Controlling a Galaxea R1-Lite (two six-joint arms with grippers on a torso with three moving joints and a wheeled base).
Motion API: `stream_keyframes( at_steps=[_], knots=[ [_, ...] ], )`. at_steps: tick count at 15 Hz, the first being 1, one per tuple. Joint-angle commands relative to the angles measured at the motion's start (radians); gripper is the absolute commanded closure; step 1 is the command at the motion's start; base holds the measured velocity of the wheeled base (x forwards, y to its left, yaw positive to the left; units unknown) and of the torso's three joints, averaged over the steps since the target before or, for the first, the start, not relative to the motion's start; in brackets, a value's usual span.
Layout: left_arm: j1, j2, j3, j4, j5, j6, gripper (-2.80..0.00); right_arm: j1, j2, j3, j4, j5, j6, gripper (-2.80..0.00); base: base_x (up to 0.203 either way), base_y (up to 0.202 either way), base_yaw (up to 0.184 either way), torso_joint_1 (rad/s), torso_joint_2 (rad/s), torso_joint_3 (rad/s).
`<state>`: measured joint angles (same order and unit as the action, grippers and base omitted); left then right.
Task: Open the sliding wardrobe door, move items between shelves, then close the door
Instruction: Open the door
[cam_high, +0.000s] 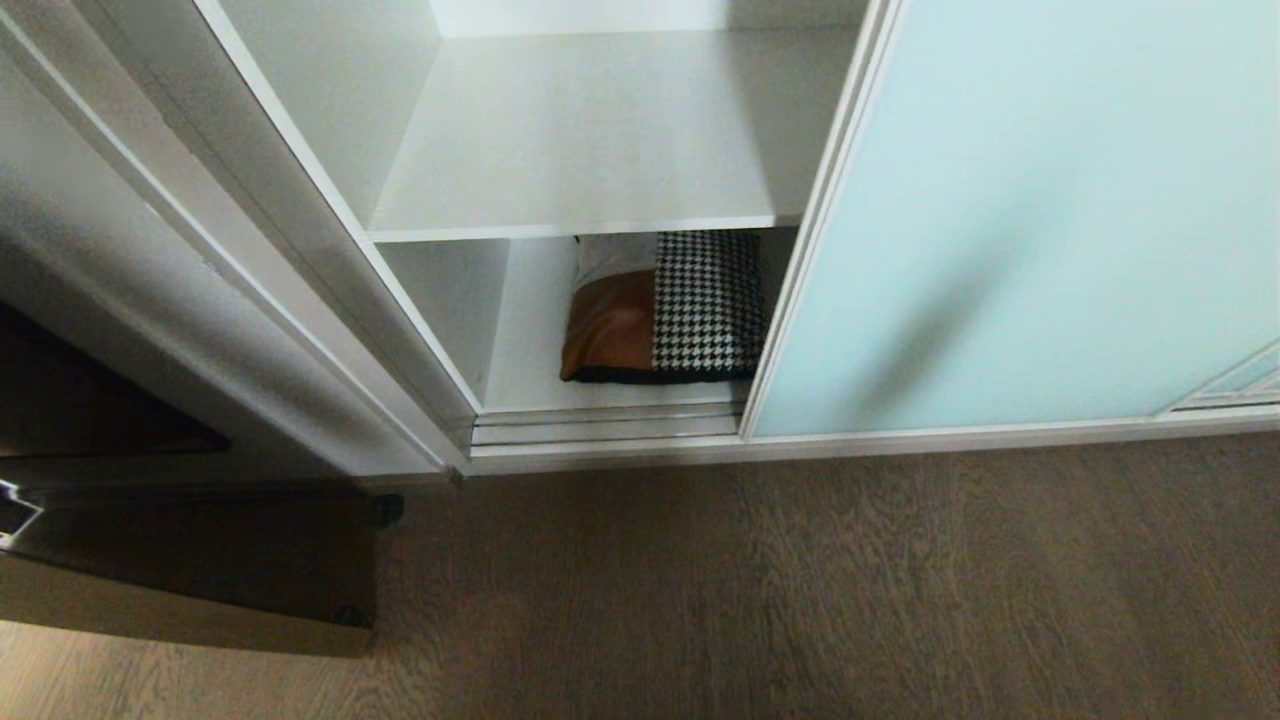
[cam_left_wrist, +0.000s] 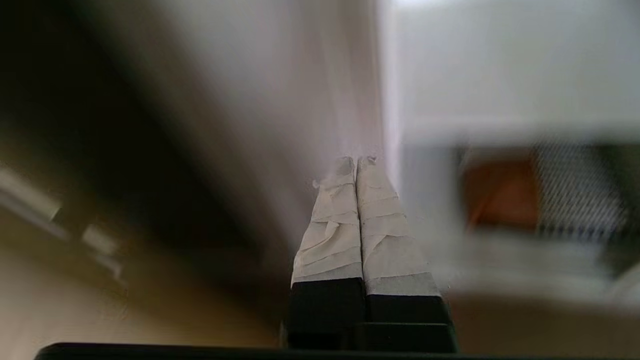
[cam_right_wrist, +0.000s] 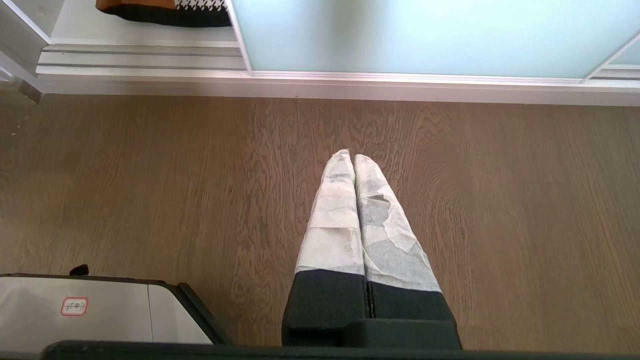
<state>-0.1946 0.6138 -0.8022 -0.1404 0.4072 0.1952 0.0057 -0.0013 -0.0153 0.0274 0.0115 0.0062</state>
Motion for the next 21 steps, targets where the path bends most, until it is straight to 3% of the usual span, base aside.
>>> stream_keyframes(
  at_steps=[1,3,5,8,11,13,15,16,18,21],
  knots=[
    [0.050,-0.316,0.189,0.085,0.074,-0.073,0.00,0.000,-0.002,0.000,0.000,0.001,0.000,0.00,0.000,0.000,0.000,0.000,0.00,0.000],
    [0.121,-0.333,0.267,0.115,0.127,-0.148,0.00,0.000,-0.002,0.000,0.000,0.001,0.000,0.00,0.000,0.000,0.000,0.000,0.00,0.000],
    [0.189,-0.335,0.263,0.134,0.064,-0.157,0.00,0.000,-0.002,0.000,0.000,0.001,0.000,0.00,0.000,0.000,0.000,0.000,0.00,0.000],
    [0.199,-0.427,0.375,0.139,-0.036,-0.152,0.00,0.000,-0.002,0.000,0.000,0.001,0.000,0.00,0.000,0.000,0.000,0.000,0.00,0.000],
    [0.199,-0.590,0.633,0.132,-0.139,-0.076,0.00,0.000,-0.002,0.000,0.000,0.001,0.000,0.00,0.000,0.000,0.000,0.000,0.00,0.000],
    [0.199,-0.609,0.785,0.037,-0.190,-0.011,0.00,0.000,-0.002,0.000,0.000,0.001,0.000,0.00,0.000,0.000,0.000,0.000,0.00,0.000],
    [0.199,-0.611,0.805,0.052,-0.377,-0.007,0.00,0.000,-0.002,0.000,0.000,0.001,0.000,0.00,0.000,0.000,0.000,0.000,0.00,0.000],
    [0.198,-0.612,0.804,0.117,-0.438,-0.049,0.00,0.000,-0.002,0.000,0.000,0.001,0.000,0.00,0.000,0.000,0.000,0.000,0.00,0.000],
    [0.198,-0.612,0.796,0.166,-0.426,-0.152,0.00,0.000,-0.002,0.000,0.000,0.001,0.000,0.00,0.000,0.000,0.000,0.000,0.00,0.000],
    [0.199,-0.612,0.796,0.160,-0.409,-0.169,0.00,0.000,-0.002,0.000,0.000,0.001,0.000,0.00,0.000,0.000,0.000,0.000,0.00,0.000]
  ],
)
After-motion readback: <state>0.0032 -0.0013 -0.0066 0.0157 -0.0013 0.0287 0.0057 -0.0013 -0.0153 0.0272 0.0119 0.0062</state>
